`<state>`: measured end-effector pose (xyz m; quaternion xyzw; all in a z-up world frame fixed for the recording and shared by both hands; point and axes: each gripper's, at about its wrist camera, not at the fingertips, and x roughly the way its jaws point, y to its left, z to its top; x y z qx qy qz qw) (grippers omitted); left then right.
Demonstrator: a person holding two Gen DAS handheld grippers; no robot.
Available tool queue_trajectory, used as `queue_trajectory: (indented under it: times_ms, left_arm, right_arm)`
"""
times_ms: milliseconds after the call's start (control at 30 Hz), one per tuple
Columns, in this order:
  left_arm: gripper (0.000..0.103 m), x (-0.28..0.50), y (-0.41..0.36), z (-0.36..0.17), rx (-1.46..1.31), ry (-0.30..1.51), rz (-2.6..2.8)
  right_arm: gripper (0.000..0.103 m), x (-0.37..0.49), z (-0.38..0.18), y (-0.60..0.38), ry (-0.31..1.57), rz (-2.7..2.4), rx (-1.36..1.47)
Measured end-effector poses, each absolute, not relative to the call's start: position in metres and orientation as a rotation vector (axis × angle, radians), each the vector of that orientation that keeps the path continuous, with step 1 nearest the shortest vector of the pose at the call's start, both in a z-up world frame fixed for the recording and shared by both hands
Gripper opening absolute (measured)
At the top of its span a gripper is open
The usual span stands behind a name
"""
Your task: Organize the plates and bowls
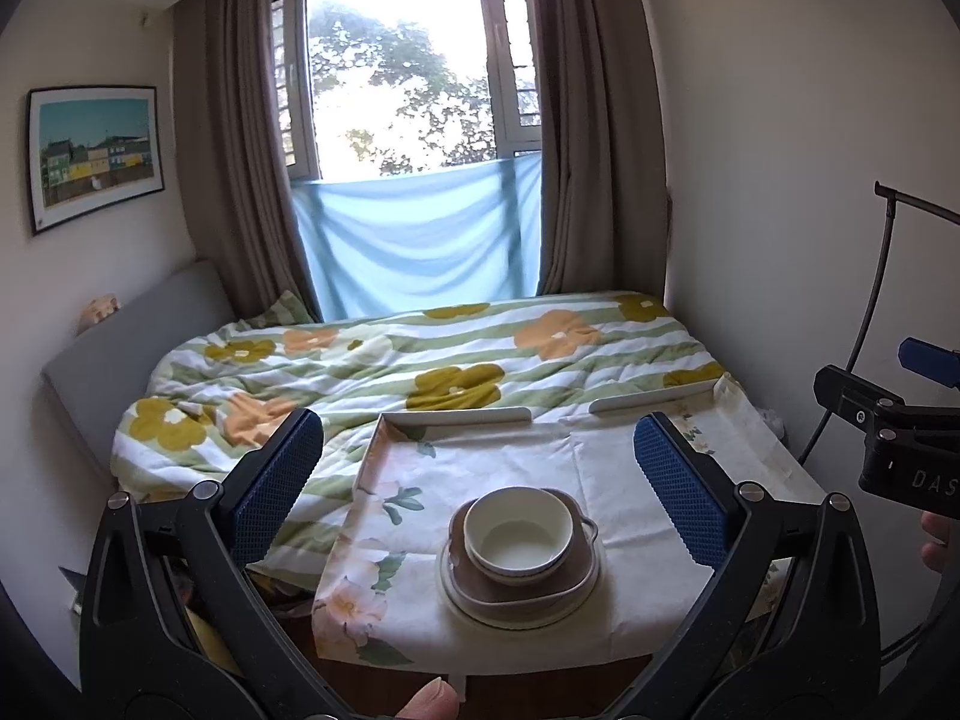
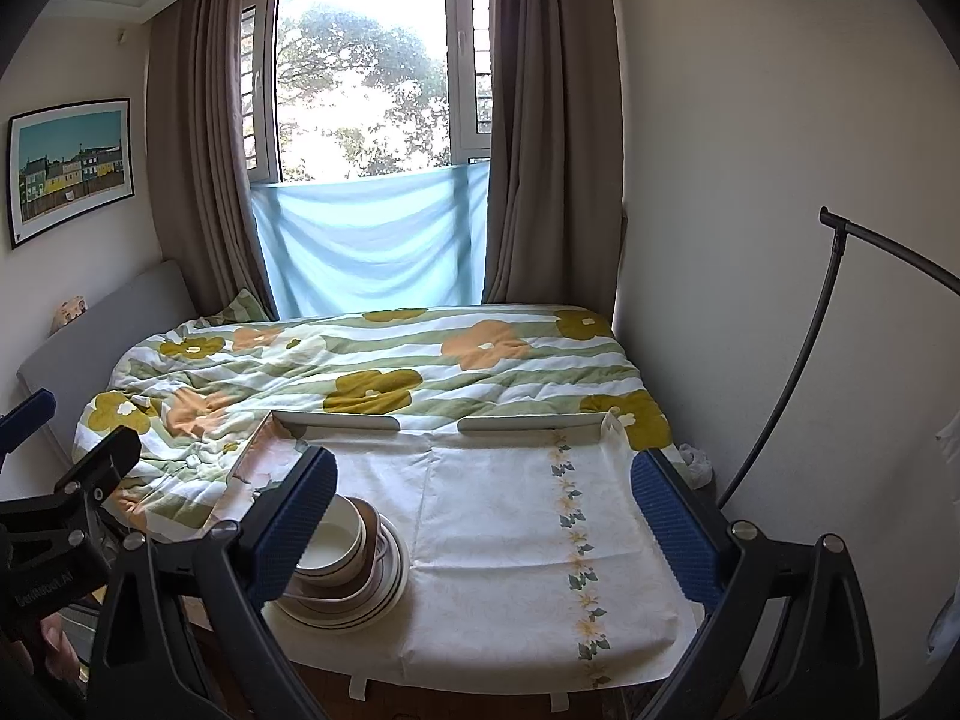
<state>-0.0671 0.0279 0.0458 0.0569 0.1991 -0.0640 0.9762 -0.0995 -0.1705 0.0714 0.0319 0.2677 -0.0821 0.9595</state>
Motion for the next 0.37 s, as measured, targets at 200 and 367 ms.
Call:
queue_trajectory:
  times_ms: [200,367]
  left_arm:
    - [0.103,-0.061,0.032,0.041,0.088,0.419,-0.128]
    - [0.103,-0.054,0.033,0.040,0.088,0.417,-0.123]
  right_arm:
    - [0.098,-0.099,0.071,-0.170,0.545,-0.166,0.065]
    - [0.098,-0.099,0.071,-0.170,0.544,-0.167,0.065]
